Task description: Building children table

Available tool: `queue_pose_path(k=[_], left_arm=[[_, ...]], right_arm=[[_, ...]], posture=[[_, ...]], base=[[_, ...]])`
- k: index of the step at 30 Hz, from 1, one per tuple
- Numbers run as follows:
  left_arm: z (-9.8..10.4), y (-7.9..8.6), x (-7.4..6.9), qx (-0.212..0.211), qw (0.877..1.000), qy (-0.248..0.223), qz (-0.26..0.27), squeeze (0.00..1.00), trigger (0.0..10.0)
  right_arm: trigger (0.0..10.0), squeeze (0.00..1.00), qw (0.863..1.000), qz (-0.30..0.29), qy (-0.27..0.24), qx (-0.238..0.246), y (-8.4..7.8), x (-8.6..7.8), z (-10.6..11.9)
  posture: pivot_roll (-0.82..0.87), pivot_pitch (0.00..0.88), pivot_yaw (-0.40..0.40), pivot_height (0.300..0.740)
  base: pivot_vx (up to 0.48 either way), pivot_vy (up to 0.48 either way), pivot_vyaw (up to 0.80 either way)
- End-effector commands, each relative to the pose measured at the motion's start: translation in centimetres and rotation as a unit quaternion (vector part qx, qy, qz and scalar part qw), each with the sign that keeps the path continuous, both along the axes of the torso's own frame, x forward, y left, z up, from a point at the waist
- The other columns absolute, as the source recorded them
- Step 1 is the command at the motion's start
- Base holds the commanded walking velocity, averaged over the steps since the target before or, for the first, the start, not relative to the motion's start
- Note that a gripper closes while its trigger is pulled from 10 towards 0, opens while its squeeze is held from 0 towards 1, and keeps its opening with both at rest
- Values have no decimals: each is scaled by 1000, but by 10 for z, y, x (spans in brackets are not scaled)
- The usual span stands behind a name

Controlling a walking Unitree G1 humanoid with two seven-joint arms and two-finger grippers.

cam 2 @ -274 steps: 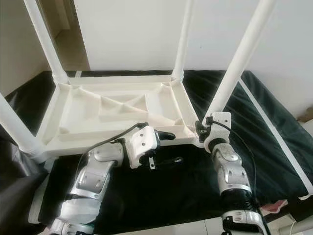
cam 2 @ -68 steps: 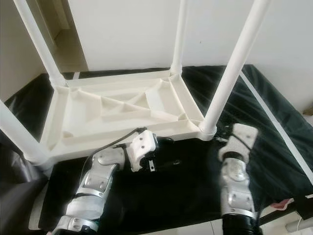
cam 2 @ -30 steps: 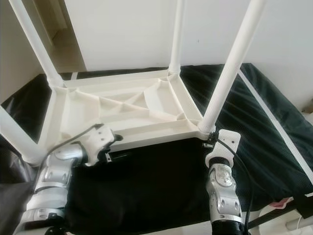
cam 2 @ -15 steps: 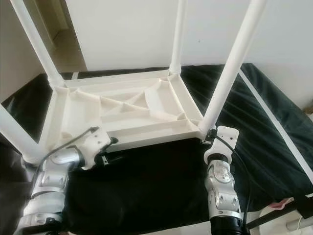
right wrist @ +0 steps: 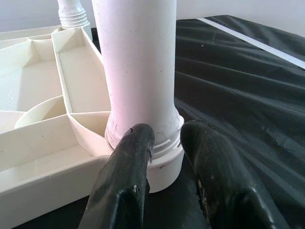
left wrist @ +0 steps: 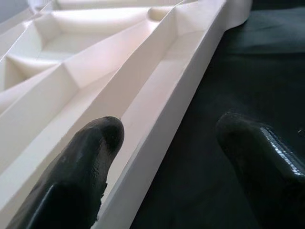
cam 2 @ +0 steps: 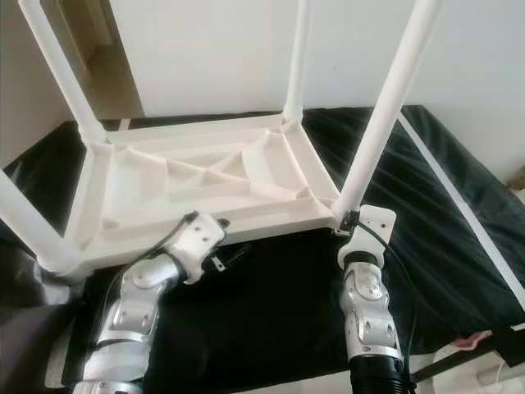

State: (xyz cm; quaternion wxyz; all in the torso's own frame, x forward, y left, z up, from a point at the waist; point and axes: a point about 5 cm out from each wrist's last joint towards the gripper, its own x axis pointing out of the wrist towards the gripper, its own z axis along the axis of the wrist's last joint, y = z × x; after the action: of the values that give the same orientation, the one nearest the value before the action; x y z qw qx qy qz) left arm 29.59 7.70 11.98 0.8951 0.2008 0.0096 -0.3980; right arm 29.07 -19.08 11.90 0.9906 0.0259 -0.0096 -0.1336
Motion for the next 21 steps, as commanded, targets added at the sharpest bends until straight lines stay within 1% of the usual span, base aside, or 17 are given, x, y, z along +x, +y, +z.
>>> queue_pose_path(k=[1, 2, 3, 4, 5, 7, 9, 10, 12, 14, 15, 16, 17, 18, 20, 21], left_arm=[[-6, -27, -14, -22, 998, 21, -51, 0, 0], [-6, -27, -14, -22, 998, 21, -51, 0, 0], [-5, -31, -17, -24, 998, 24, -60, 0, 4118], [-6, -33, -19, -25, 997, 26, -64, 0, 4118], [-4, -31, -19, -31, 997, 27, -65, 0, 10000], [-4, -31, -19, -31, 997, 27, -65, 0, 10000], [2, -25, -20, -46, 996, 31, -69, 0, 10000], [2, -25, -20, -46, 996, 31, -69, 0, 10000], [8, -19, -22, -60, 995, 33, -79, 0, 10000], [9, -16, -23, -66, 994, 39, -81, 0, 10000], [10, -10, -25, -62, 993, 39, -89, 0, 10000], [10, -10, -25, -62, 993, 39, -89, 0, 10000], [8, -2, -29, -57, 992, 50, -97, 0, 10000], [8, -2, -29, -57, 992, 50, -97, 0, 10000], [7, 17, -37, -40, 990, 67, -117, 0, 10000], [7, 25, -38, -39, 989, 77, -117, 0, 10000]], right_arm=[[10000, 0, 1000, 1, 7, 7, 2, 1, -3], [10000, 0, 1000, 1, 7, 7, 2, 1, -3], [10000, 0, 1000, 0, 6, 7, 2, 1, -3], [10000, 0, 1000, 0, 6, 7, 2, 1, -3], [10000, 0, 1000, -1, 5, 7, 1, 1, -3], [10000, 0, 1000, -1, 5, 7, 1, 1, -3], [10000, 0, 1000, -1, 4, 7, 1, 1, -3], [10000, 0, 1000, -1, 4, 7, 1, 1, -3], [10000, 0, 1000, 2, 5, 7, 2, 2, -3], [10000, 0, 1000, 5, 3, 7, 3, 2, -3], [10000, 0, 1000, 13, 2, 7, 5, 2, -3], [10000, 0, 1000, 13, 2, 7, 5, 2, -3], [10000, 0, 1000, 27, -1, 6, 7, 1, -2], [10000, 0, 1000, 27, -1, 6, 7, 1, -2], [10000, 0, 998, 56, -5, 3, 10, -1, -2], [10000, 0, 998, 64, -5, 2, 10, -1, -2]], posture=[[-9, 14, -21, 740], [-9, 14, -21, 740], [-9, 14, -21, 740], [-9, 14, -21, 740], [-15, 12, -15, 740], [-15, 12, -15, 740], [-13, 12, -14, 740], [-13, 12, -14, 740], [-11, 13, -16, 740], [-11, 13, -16, 740], [-7, 13, -19, 740], [-7, 13, -19, 740], [-4, 14, -22, 740], [-4, 14, -22, 740], [4, 14, -28, 740], [4, 14, -28, 740]], base=[[0, 0, 0], [0, 0, 0], [0, 0, 0], [0, 0, 0], [0, 0, 0], [0, 0, 0], [0, 0, 0], [0, 0, 0], [0, 0, 0], [0, 0, 0], [0, 0, 0], [0, 0, 0], [0, 0, 0], [0, 0, 0], [0, 0, 0], [0, 0, 0]])
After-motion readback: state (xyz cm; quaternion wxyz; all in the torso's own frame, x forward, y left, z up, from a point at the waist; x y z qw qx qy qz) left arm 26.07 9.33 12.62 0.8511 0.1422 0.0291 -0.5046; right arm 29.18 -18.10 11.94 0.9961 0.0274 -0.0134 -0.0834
